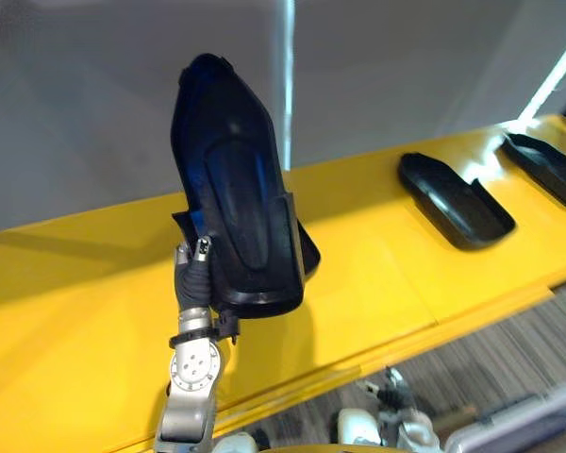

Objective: Walk over and take plastic housings, then place them on the shelf

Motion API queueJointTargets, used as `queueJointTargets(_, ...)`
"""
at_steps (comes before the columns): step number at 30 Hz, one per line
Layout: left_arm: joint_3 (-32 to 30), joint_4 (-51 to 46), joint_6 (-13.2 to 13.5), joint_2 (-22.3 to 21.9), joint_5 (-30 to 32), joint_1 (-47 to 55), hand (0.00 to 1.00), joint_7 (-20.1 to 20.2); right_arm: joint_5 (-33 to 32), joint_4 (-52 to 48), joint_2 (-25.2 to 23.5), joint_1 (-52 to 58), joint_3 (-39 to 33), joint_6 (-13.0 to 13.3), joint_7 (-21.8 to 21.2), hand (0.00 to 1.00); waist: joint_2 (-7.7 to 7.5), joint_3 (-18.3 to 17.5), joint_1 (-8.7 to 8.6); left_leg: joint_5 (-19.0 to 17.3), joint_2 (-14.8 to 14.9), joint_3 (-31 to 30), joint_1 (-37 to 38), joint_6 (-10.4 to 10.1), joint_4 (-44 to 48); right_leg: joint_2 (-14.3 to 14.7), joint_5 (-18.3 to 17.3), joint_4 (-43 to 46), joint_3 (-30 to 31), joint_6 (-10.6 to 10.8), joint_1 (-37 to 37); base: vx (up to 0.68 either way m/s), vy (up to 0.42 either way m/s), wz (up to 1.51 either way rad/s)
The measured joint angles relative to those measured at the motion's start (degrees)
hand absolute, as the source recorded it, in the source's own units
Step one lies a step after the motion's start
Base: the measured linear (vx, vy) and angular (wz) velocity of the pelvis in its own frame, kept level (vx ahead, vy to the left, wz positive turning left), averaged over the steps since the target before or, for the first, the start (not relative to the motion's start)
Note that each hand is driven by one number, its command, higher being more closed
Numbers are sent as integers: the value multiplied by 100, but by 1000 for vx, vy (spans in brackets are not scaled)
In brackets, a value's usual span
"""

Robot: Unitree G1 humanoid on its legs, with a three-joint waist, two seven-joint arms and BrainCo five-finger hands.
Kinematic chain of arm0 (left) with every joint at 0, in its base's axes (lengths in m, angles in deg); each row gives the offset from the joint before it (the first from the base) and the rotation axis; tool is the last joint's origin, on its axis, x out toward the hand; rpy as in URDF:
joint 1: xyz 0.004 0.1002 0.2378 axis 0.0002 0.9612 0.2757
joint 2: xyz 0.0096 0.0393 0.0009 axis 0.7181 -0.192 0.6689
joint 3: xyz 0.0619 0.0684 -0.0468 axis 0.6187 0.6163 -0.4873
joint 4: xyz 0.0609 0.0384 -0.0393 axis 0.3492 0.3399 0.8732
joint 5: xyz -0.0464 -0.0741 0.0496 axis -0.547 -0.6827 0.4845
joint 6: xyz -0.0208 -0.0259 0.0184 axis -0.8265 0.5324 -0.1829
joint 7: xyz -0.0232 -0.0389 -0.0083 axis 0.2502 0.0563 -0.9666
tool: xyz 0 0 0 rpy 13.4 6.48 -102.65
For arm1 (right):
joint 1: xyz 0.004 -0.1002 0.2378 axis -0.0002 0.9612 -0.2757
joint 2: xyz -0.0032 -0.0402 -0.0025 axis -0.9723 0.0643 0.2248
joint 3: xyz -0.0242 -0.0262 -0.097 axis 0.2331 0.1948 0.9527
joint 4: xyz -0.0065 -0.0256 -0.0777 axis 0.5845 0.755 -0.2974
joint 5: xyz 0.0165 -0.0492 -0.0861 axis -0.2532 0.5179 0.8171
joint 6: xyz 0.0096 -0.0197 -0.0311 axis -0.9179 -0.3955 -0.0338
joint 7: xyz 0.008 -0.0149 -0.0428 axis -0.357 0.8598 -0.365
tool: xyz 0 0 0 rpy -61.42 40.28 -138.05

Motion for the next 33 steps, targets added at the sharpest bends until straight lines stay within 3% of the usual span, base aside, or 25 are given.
queueJointTargets(1,14,-33,15,-136,25,98,100,3,-27,-139,56,115,-3,-9,0,0,153,-103,114,-24,129,-87,-23,-75,18,57,24,-262,-143,-33,166,205,-117,35)
queueJointTargets(3,1,-34,23,-247,22,124,100,4,-47,-284,52,162,-4,-4,0,0,267,-173,150,-55,291,-219,-11,-148,17,206,84,-574,-348,-118,414,146,-123,31)
queueJointTargets(9,55,-146,16,-316,10,219,100,33,-47,-459,-123,308,-92,93,3,0,81,-253,287,58,443,-547,121,-326,-179,375,220,-1095,-734,-236,880,20,-77,24)
queueJointTargets(15,23,-210,-2,-304,23,230,100,19,-38,-432,-205,450,-83,102,22,0,-24,-237,307,372,268,-1036,-66,-349,-339,189,216,-1167,-1333,-236,993,-65,-12,54)
queueJointTargets(16,-2,-299,-3,-304,23,232,100,8,-38,-420,-201,409,-86,108,31,0,-54,-213,360,363,298,-894,-217,-351,-323,115,212,-1088,-1374,-255,855,-132,15,42)
queueJointTargets(17,-8,-342,-7,-304,22,231,100,7,-38,-412,-205,378,-89,111,34,0,-90,-191,363,239,405,-662,-281,-264,-230,88,217,-1071,-1425,-264,804,-177,31,32)
queueJointTargets(18,-6,-405,0,-306,20,218,100,3,-34,-314,-167,254,-80,118,49,0,-113,-167,368,132,746,-10,-482,-99,281,-59,225,-938,-1475,-273,635,-121,43,27)
queueJointTargets(20,-16,-403,-1,-301,14,248,100,3,-16,-204,-55,109,-82,108,90,0,-123,-154,323,32,1190,275,-438,24,958,-265,244,-780,-1394,-216,543,-109,214,8)
queueJointTargets(22,16,-391,23,-292,3,267,100,12,23,-24,49,18,-69,148,138,0,-77,-195,237,17,1521,211,-261,1,1002,-433,234,-767,-1267,-89,432,-122,345,1)
queueJointTargets(23,68,-361,55,-288,-7,268,100,24,33,109,109,-15,-72,151,143,0,-40,-216,110,33,1679,126,-206,-22,894,-588,286,-759,-1259,45,338,-83,343,19)
queueJointTargets(24,88,-328,71,-287,-9,261,100,28,33,188,130,-67,-75,147,147,0,-21,-224,65,75,1711,61,-186,-70,749,-689,338,-756,-1268,155,304,-91,475,40)
queueJointTargets(25,192,-214,92,-307,-21,205,100,26,34,318,179,-9,-103,133,147,0,81,-287,15,233,1686,-98,-119,-538,327,-858,484,-775,-1319,415,194,-77,522,50)
queueJointTargets(26,250,-69,102,-314,-65,148,100,12,-4,420,170,-41,-254,103,143,0,63,-312,-52,-10,1455,-233,-187,-988,210,-1005,766,-996,-1405,559,205,-63,531,51)
queueJointTargets(27,230,8,102,-277,-83,123,100,-4,4,471,129,-51,-267,95,146,0,13,-302,-90,-98,1362,-273,-283,-1104,269,-1076,954,-1194,-1442,545,258,-54,528,40)
queueJointTargets(29,217,271,71,-46,-231,49,100,-21,9,627,-109,-73,-252,89,126,0,-170,-258,-42,-327,1085,-381,-580,-984,801,-1252,1570,-1699,-1559,304,507,-49,445,25)
queueJointTargets(30,219,290,69,-14,-229,51,100,-19,20,626,-128,-80,-244,93,126,0,-162,-253,-23,-428,1071,-389,-620,-952,960,-1259,1684,-1706,-1559,275,525,-54,379,1)
queueJointTargets(31,239,299,73,78,-226,50,100,-11,39,632,-140,-96,-202,91,125,0,-153,-252,35,-563,1076,-343,-692,-884,1191,-1260,1886,-1696,-1532,8,477,-116,414,-41)
queueJointTargets(32,243,297,87,145,-224,49,100,-8,73,630,-102,-168,-174,88,127,0,-180,-287,145,-611,1067,-145,-696,-804,1227,-1244,2320,-1746,-1568,-574,288,-151,395,-59)
queueJointTargets(33,243,296,87,156,-225,60,100,-10,76,629,-74,-227,-162,89,128,0,-112,-266,153,-591,1065,-21,-693,-727,1104,-1194,2630,-1886,-1571,-891,221,-180,298,-81)
